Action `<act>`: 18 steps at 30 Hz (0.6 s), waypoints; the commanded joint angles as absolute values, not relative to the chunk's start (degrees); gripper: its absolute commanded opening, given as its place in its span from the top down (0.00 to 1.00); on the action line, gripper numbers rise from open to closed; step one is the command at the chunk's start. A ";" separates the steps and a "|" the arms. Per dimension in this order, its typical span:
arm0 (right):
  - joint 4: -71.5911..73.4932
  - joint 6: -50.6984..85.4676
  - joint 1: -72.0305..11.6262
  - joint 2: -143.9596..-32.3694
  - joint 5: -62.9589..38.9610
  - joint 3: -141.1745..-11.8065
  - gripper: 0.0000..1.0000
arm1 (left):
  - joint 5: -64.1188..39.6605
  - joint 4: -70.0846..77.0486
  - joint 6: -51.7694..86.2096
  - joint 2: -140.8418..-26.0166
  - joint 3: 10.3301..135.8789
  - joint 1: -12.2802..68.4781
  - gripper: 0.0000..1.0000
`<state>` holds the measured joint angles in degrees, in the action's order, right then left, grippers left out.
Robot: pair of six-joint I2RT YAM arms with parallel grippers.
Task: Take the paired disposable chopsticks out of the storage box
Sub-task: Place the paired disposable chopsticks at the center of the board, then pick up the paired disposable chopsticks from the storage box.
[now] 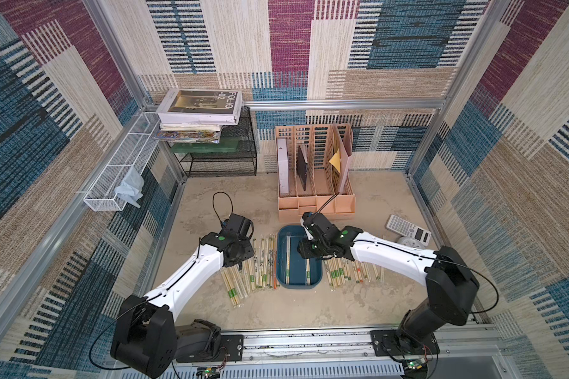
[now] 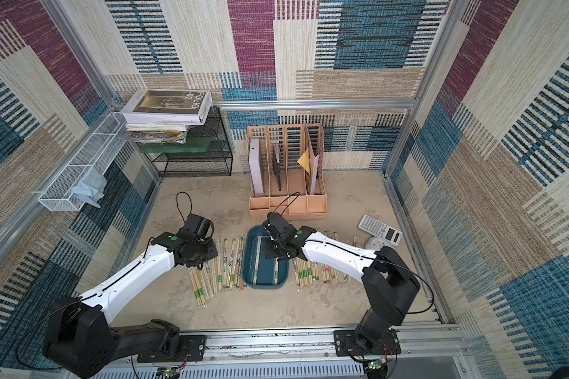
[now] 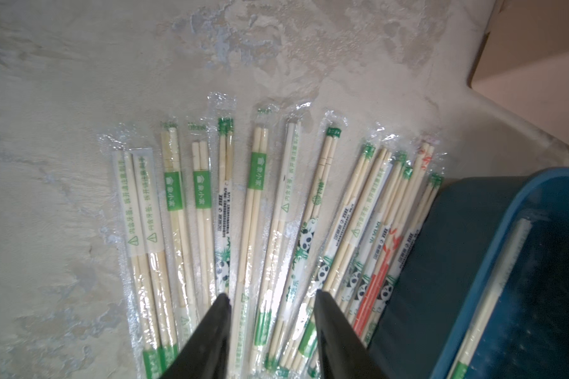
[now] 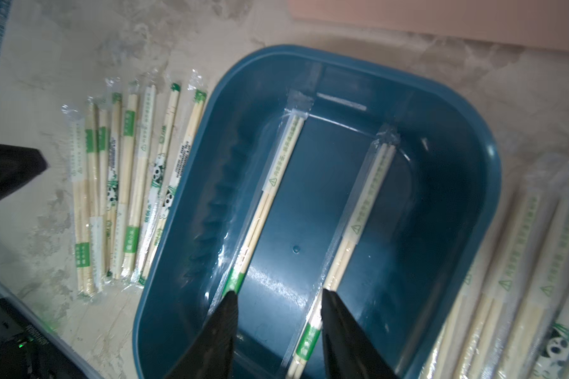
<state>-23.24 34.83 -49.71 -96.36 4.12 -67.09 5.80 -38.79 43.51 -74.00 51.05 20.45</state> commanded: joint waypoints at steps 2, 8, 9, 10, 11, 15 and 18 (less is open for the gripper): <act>-26.81 38.40 -50.13 -100.33 9.33 -69.19 0.55 | 2.46 -36.02 43.42 -74.65 51.20 20.62 0.56; -28.90 39.90 -50.01 -106.19 10.78 -71.76 0.55 | 1.78 -34.60 41.72 -75.32 50.81 20.65 0.56; -29.18 40.18 -49.92 -106.92 10.90 -71.98 0.55 | 1.80 -34.40 41.66 -75.28 50.72 20.65 0.56; -29.30 40.34 -49.88 -107.59 11.04 -72.15 0.55 | 1.63 -34.06 41.42 -75.16 50.71 20.65 0.56; -29.43 40.58 -49.77 -108.12 11.02 -72.17 0.55 | 1.45 -33.91 41.32 -75.19 50.66 20.65 0.56; -29.18 41.39 -49.61 -110.37 11.08 -72.25 0.55 | 1.27 -33.51 40.98 -75.48 50.76 20.65 0.56; -28.84 41.33 -49.57 -111.98 10.74 -72.76 0.56 | 1.41 -33.31 40.96 -75.50 50.71 20.65 0.56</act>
